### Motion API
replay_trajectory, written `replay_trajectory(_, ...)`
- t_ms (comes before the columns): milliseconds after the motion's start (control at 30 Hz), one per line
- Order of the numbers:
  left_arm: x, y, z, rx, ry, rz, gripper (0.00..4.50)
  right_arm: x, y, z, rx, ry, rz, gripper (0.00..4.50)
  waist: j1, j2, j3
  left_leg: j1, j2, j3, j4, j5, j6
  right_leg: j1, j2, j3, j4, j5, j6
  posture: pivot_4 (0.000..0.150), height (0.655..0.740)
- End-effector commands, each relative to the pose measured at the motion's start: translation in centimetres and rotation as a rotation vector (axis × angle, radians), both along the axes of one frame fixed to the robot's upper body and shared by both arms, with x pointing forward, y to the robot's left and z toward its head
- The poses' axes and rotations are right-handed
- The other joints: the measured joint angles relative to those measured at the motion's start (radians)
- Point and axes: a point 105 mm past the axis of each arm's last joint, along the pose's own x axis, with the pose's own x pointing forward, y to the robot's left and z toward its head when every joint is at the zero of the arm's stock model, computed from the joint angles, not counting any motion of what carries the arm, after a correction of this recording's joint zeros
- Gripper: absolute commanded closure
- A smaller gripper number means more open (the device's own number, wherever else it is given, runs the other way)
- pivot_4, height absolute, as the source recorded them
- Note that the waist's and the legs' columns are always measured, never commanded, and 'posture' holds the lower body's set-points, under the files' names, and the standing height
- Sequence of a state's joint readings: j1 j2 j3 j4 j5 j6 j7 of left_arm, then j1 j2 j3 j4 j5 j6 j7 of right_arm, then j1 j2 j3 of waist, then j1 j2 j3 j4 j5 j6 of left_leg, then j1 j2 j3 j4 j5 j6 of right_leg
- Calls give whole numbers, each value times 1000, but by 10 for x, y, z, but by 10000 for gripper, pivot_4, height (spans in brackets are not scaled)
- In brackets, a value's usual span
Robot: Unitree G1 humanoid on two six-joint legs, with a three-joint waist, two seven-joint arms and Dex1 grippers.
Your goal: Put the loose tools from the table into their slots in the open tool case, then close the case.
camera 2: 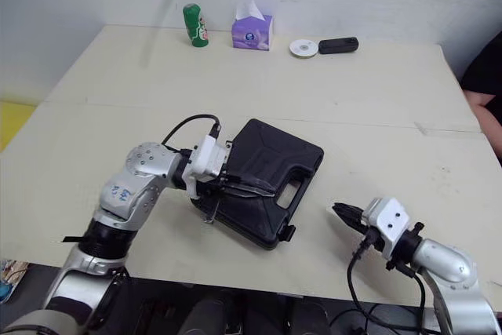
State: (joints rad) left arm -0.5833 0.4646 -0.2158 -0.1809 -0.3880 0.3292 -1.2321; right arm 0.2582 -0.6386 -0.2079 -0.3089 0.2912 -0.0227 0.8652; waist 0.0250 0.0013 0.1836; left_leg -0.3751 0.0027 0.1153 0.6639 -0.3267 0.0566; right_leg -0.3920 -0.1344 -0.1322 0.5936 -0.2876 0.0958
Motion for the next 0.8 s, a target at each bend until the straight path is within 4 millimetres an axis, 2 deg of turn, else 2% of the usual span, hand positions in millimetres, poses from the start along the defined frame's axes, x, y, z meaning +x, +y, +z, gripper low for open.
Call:
replay_trajectory(33, -10, -2, 0, 11, -19, -9, 44739, -9, 6, 6, 18, -19, 42, 45000, 0, 0, 0, 0, 0, 0, 0, 0, 0, 0, 0, 0, 0, 0, 0, 1500, 7400)
replay_trajectory(67, -12, -2, -1, 18, -14, -3, 44739, -13, 7, 3, 24, -1, 51, 45000, 0, 0, 0, 0, 0, 0, 0, 0, 0, 0, 0, 0, 0, 0, 0, 1500, 7400)
replay_trajectory(133, -9, -1, -18, 122, -98, 25, 44739, -21, 10, -10, 23, 48, 66, 45000, 2, 0, 0, 0, 0, 0, 0, 0, 0, 0, 0, 0, 0, 0, 0, 1500, 7400)
replay_trajectory(200, -7, -2, -26, 151, -62, 57, 44739, -24, 13, -18, 53, 73, 55, 45000, 2, 0, 0, 0, 0, -1, -1, 0, 0, 0, 0, 0, 0, 0, 0, 1500, 7400)
replay_trajectory(267, -14, 0, -38, 201, -20, 33, 44739, -29, 19, -25, 47, 92, 89, 45000, 1, 0, 0, 0, 0, -1, -1, -1, 0, 0, 0, 0, 0, 0, 0, 1500, 7400)
replay_trajectory(567, -11, -4, -80, 359, 163, 132, 44739, -28, 50, -22, 84, 92, 193, 45000, 3, 2, 0, 2, 0, -1, 0, -1, -1, 1, -1, 1, 0, 0, -1, 1500, 7400)
replay_trajectory(700, -3, -1, -92, 409, 149, 187, 44739, -30, 62, -22, 87, 117, 245, 45000, 5, 1, -1, 4, 0, -2, 0, -2, -1, 4, -1, 0, -1, 0, -1, 1500, 7400)
replay_trajectory(800, -5, 4, -97, 427, 141, 182, 44739, -31, 65, -20, 88, 121, 258, 45000, 3, 1, -2, 6, 0, -2, 0, -5, -6, 6, -1, 0, -1, 0, -1, 1500, 7400)
